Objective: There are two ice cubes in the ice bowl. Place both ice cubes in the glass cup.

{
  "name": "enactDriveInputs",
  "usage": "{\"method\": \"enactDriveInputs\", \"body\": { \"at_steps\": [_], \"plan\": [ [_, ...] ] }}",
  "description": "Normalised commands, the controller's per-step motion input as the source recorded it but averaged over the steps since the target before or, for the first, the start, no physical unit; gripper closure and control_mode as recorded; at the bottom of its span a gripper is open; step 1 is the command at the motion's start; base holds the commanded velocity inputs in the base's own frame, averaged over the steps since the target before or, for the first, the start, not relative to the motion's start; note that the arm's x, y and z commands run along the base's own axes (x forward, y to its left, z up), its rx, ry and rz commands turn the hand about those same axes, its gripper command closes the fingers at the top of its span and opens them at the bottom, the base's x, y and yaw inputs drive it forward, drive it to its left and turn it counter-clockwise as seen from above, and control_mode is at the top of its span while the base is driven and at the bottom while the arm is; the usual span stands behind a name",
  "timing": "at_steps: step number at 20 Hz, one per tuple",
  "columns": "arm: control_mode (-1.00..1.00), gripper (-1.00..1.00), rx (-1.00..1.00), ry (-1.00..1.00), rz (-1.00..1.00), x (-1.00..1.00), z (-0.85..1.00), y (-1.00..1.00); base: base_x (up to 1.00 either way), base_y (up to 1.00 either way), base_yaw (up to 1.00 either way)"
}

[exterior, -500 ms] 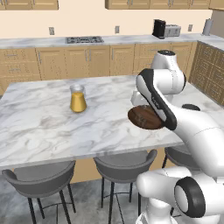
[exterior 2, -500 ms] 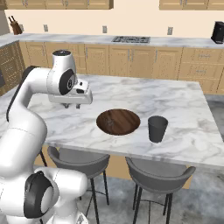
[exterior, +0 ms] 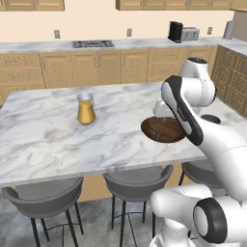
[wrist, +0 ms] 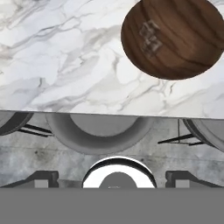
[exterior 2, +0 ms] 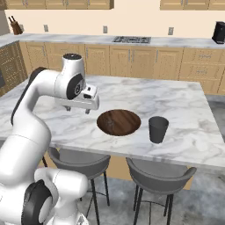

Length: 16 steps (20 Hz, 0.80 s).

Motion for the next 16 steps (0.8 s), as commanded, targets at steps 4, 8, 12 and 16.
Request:
{"method": "enactDriveInputs", "body": {
  "at_steps": [4, 8, 12, 16],
  "plan": [
    [-1.0, -1.0, 0.06, 0.01, -0.07, -0.24, -0.12, -0.38, 0.0, 0.0, 0.0],
    [-1.0, -1.0, 0.05, 0.03, -0.1, -0.07, -0.08, -0.29, 0.0, 0.0, 0.0],
    [-1.0, -1.0, 0.0, 0.01, -0.01, 0.07, -0.03, -0.13, 0.0, 0.0, 0.0],
    [-1.0, -1.0, 0.0, 0.01, -0.03, 0.35, 0.0, -0.19, 0.0, 0.0, 0.0]
  ]
}}
